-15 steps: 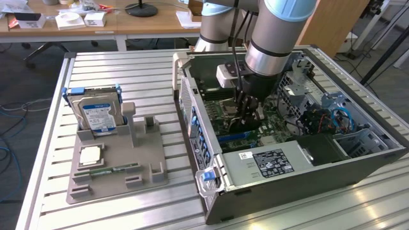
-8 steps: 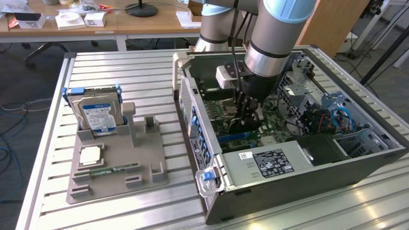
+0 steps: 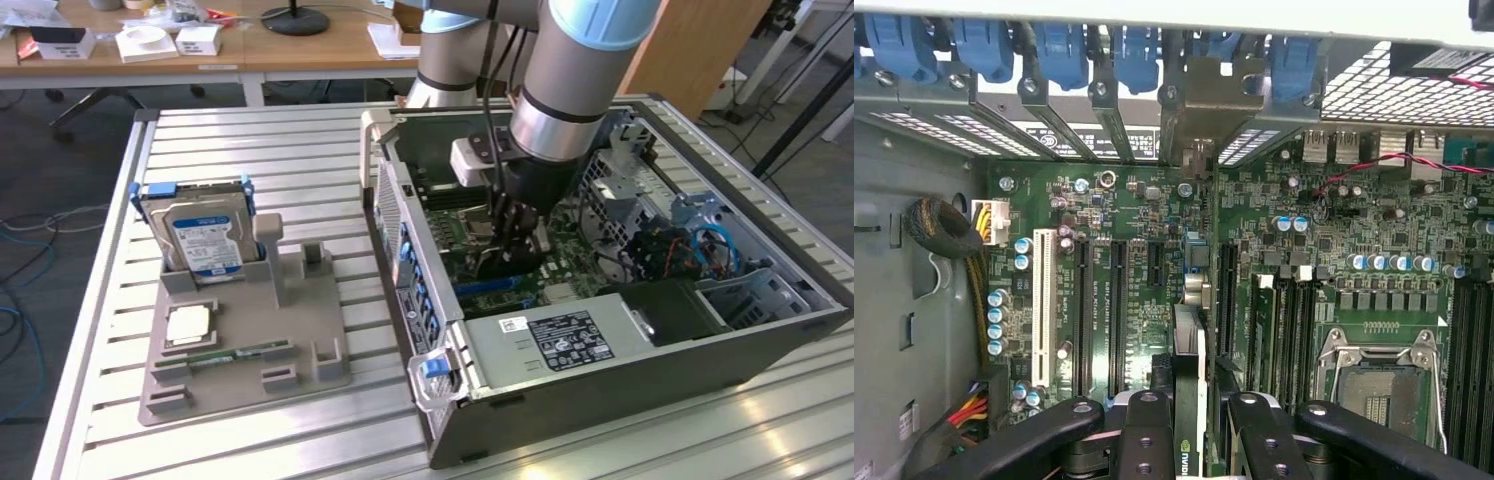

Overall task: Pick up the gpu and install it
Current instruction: 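Insert the gpu into the slot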

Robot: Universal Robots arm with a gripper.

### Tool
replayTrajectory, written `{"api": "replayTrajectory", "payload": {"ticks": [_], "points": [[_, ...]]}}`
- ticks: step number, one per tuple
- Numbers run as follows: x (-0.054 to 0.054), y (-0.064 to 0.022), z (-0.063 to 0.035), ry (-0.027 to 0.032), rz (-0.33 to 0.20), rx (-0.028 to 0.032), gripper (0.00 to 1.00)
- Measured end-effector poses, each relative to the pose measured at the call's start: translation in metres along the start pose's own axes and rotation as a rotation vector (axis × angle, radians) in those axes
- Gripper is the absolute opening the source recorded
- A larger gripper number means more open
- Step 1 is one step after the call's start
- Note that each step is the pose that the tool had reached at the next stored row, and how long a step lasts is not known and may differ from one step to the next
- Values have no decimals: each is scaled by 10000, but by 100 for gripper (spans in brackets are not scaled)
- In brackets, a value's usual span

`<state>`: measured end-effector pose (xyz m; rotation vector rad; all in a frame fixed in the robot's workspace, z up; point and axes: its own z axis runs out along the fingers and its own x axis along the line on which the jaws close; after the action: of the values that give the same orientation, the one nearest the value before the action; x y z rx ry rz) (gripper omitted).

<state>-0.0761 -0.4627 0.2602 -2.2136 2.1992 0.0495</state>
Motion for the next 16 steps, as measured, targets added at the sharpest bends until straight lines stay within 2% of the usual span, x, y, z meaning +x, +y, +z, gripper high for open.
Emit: {"api": "replayTrajectory", "payload": {"ticks": [16], "points": [[1,2,15,2,-6,1,26]]}}
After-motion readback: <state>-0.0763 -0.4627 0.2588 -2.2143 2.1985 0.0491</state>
